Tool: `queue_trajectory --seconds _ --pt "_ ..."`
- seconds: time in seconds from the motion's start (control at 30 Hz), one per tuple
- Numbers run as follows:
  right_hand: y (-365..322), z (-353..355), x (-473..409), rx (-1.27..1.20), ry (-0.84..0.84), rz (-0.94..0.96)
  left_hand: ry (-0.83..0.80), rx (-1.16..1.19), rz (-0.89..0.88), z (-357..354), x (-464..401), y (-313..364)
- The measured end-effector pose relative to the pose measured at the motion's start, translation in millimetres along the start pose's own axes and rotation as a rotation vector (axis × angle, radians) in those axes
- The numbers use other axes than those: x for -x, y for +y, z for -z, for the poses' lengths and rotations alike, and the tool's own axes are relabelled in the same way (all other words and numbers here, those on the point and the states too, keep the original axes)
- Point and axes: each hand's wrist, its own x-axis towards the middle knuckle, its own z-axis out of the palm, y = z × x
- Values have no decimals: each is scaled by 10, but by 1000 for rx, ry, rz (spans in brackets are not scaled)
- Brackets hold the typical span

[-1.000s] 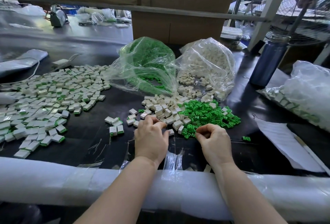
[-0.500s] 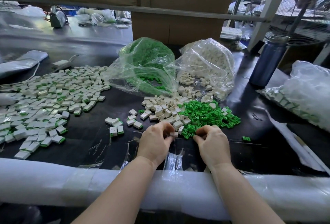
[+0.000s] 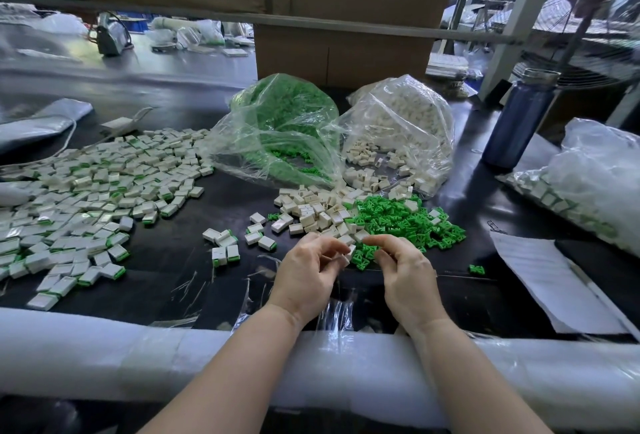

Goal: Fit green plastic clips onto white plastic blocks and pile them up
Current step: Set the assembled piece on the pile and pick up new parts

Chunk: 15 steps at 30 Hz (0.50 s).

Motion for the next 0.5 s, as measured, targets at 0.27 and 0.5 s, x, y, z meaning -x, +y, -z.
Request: queue_trajectory --seconds 0.27,0.5 --pt "-7 -8 -15 -182 -58 -25 -12 110 46 1 -16 -4" --pt "-17 1 -7 -293 -76 -32 -48 263 97 25 -33 2"
